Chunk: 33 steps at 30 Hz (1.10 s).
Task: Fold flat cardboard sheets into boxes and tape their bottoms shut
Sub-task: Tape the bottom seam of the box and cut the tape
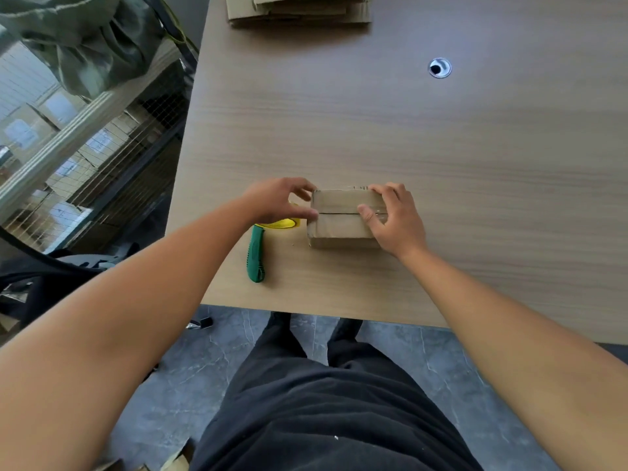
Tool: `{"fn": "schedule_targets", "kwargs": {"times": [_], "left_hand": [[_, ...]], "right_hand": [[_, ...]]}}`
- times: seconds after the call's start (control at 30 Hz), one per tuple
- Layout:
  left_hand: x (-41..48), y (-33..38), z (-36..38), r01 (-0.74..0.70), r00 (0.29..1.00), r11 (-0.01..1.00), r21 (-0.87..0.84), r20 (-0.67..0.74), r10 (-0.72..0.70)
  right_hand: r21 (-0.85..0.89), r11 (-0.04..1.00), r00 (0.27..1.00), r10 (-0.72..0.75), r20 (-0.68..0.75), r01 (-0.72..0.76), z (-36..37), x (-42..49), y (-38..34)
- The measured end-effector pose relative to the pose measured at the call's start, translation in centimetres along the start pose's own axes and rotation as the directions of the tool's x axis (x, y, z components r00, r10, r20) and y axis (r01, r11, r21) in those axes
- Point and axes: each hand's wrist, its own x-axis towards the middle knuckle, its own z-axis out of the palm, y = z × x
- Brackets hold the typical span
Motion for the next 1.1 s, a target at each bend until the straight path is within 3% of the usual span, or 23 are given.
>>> {"fn": "schedule_targets", "kwargs": {"times": [0.13,0.27,0.33,0.4,0.47,0.53,0.6,0.7,0.77,0.93,1.1], "left_hand": [[3.0,0.9,-2.2,-0.087,0.996,0.990,0.115,0.007,0.086],[5.5,1.0,-3.5,-0.154,0.987,0.984,0.090,0.050,0.150],[6.0,0.8,-3.4,-0.184,0.982,0.980,0.072,0.057,0.180],[6.3,0.5,-3.4,-0.212,0.976,0.976,0.045,0.064,0.209],[6.5,0.3,-3.3,-0.232,0.971,0.972,0.025,0.069,0.230],[6.7,0.2,-3.2,-0.251,0.966,0.968,0.019,0.076,0.248],[6.6,0.2,-3.1,-0.260,0.963,0.965,0.023,0.076,0.258],[6.4,-0.1,-3.1,-0.258,0.965,0.966,0.021,0.058,0.256],[6.3,-0.2,-3.1,-0.265,0.963,0.964,0.038,0.061,0.262],[6.2,-0.6,-3.6,-0.282,0.957,0.957,0.070,0.085,0.276],[6.7,-0.8,-3.0,-0.289,0.955,0.957,0.034,0.081,0.286]], "right_hand": [[-0.073,0.997,0.996,-0.007,-0.091,0.000,-0.5,2.4,0.9],[-0.305,0.949,0.943,-0.172,-0.284,0.081,-1.4,2.6,0.0],[-0.272,0.942,0.906,-0.282,-0.316,0.199,0.0,-0.4,-2.8],[-0.174,0.936,0.913,-0.340,-0.226,0.306,3.4,-4.2,-6.8],[-0.060,0.961,0.958,-0.274,-0.087,0.269,7.8,-7.0,-10.9],[0.010,0.998,0.995,-0.061,0.082,0.061,12.1,-7.2,-14.2],[-0.078,0.988,0.974,0.145,0.172,-0.133,16.0,-5.8,-16.3],[-0.267,0.936,0.961,0.262,0.091,-0.230,19.9,-3.9,-18.3],[-0.281,0.922,0.957,0.287,0.038,-0.265,20.8,-3.6,-18.4],[-0.125,0.958,0.957,0.270,0.106,-0.257,18.6,-6.1,-15.6],[0.153,0.893,0.905,0.407,0.122,-0.422,11.8,-12.4,-13.8]]}}
